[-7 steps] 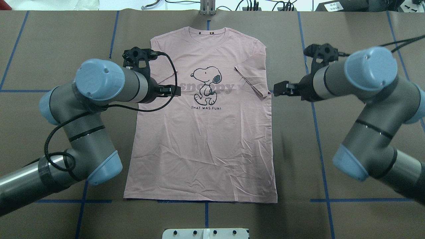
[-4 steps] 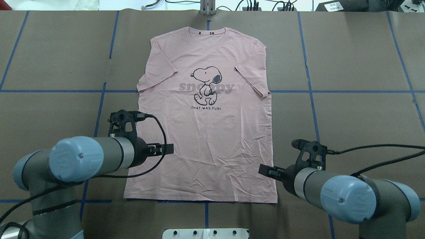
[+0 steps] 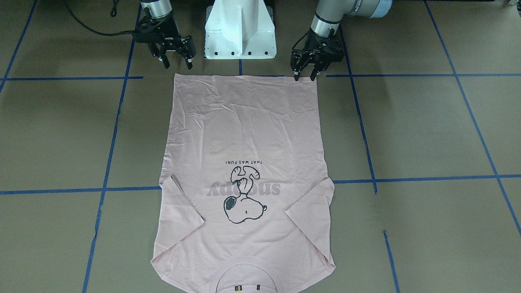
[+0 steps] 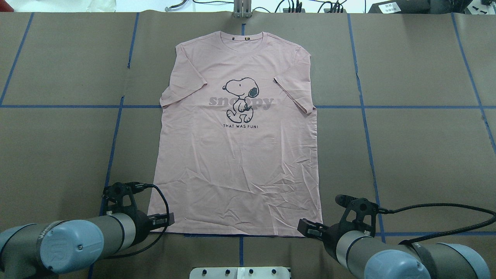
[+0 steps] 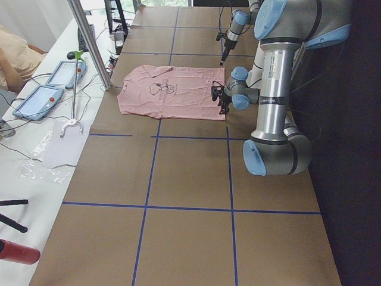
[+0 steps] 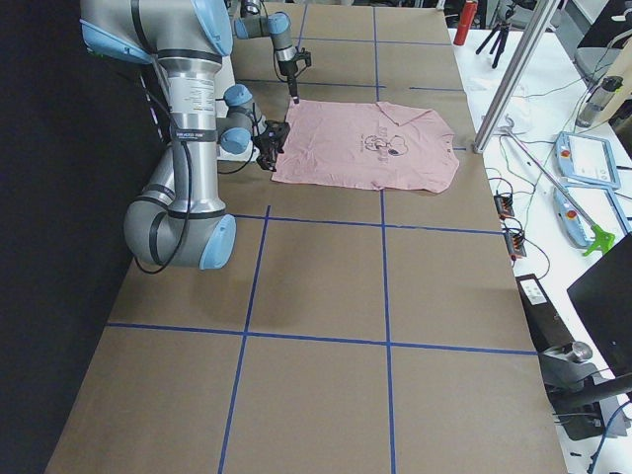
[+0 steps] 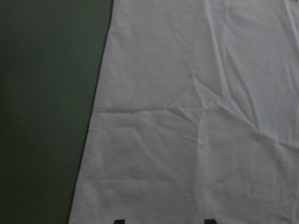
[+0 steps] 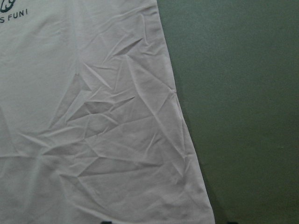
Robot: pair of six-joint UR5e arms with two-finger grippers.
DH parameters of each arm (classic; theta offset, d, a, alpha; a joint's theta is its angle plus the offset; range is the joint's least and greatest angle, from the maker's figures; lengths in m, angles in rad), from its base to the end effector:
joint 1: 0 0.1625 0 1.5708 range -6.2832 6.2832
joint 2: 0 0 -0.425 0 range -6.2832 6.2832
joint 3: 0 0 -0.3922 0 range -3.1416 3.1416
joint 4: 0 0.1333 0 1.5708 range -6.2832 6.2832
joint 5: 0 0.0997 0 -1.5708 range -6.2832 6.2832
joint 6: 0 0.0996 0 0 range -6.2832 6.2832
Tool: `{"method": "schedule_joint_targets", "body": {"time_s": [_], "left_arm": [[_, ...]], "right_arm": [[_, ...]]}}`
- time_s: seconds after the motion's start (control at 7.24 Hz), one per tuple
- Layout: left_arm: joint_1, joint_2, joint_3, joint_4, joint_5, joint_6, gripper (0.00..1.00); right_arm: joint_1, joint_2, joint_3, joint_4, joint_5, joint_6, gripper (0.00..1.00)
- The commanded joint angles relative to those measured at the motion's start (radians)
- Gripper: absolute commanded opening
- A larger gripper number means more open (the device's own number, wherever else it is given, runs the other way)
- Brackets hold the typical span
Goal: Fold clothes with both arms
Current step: 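Move both grippers to the shirt hem nearest the robot and grasp it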
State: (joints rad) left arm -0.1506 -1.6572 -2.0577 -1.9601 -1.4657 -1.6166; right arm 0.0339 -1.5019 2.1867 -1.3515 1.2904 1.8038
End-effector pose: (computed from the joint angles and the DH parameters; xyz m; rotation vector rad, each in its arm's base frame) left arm 0.4771 -0.2178 0.3480 0.1474 0.9575 -0.2314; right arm -0.4642 -0.1767 0.3193 0.1714 -0.9247 0.3738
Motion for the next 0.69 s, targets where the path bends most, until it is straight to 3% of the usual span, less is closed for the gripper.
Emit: {"method": "schedule_joint_targets", "body": {"time_s": [0.0, 0.55], "left_arm": [[0.02, 0.036, 0.001, 0.003, 0.004, -0.009, 0.64], [0.022, 0.039, 0.01, 0.006, 0.002, -0.011, 0.57]], "right_arm": [[-0.003, 0.0, 0.001, -0.001, -0.01, 0.002, 0.86], [-0.011, -0.001, -0.001, -0.001, -0.023, 0.002, 0.86]]}}
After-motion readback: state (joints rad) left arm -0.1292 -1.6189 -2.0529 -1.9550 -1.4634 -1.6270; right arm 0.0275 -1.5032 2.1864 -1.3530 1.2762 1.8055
